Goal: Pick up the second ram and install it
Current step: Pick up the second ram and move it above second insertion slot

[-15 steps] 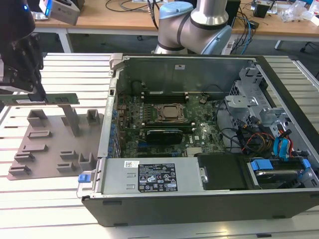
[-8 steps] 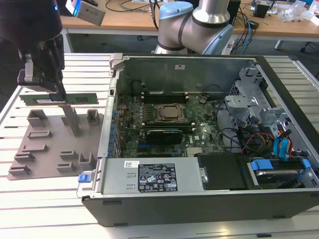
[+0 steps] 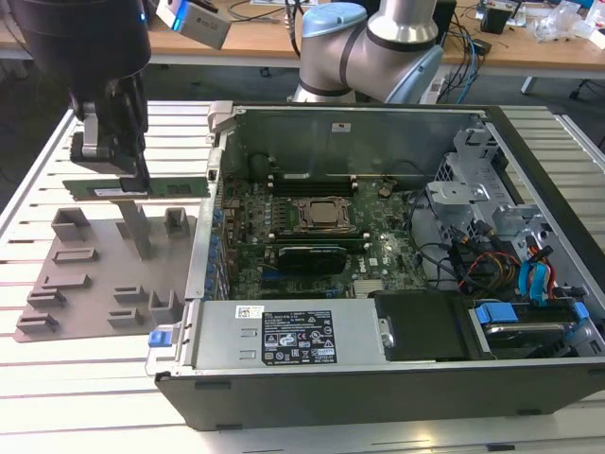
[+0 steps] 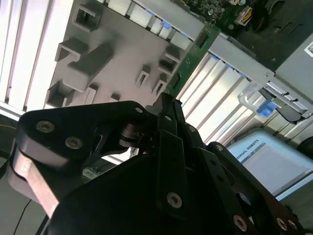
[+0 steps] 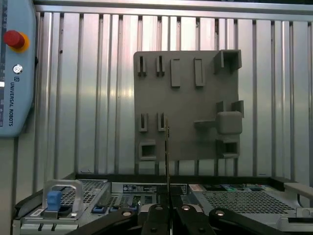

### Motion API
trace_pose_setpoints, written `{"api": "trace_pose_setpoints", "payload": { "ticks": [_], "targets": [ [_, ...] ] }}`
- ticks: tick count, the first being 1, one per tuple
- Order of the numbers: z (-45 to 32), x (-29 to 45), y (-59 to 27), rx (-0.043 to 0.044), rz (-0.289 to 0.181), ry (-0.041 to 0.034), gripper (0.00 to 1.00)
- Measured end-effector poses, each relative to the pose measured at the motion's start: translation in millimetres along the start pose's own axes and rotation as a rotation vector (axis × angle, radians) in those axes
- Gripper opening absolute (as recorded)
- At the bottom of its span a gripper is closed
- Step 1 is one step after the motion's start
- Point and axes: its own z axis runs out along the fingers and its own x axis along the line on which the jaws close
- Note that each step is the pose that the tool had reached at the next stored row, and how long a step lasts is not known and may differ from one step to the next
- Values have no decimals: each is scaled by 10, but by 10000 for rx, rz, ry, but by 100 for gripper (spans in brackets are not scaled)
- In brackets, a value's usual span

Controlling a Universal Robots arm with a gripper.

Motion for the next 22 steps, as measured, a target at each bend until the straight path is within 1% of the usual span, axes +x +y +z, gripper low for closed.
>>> {"api": "trace_pose_setpoints", "payload": {
  "ticks": [1, 7, 9, 11, 13, 17, 18, 19, 20, 21, 22],
  "targets": [
    [-3, 1, -62, 0, 0, 0, 13],
    [-14, 5, -261, -1, 1, -1, 13],
    [-16, 6, -300, -3, 1, 0, 13],
    [-21, 8, -374, -5, 1, 0, 13],
    [-24, 9, -428, -6, 0, 0, 13],
    [-28, 11, -507, -10, 1, 0, 13],
    [-30, 11, -540, -13, 1, 0, 13],
    [-30, 7, -606, -25, 0, -1, 13],
    [-24, 4, -664, -46, 0, -39, 13],
    [-19, 2, -704, -53, -4, -115, 13],
    [-12, 0, -766, -61, -14, -252, 13]
  ]
}}
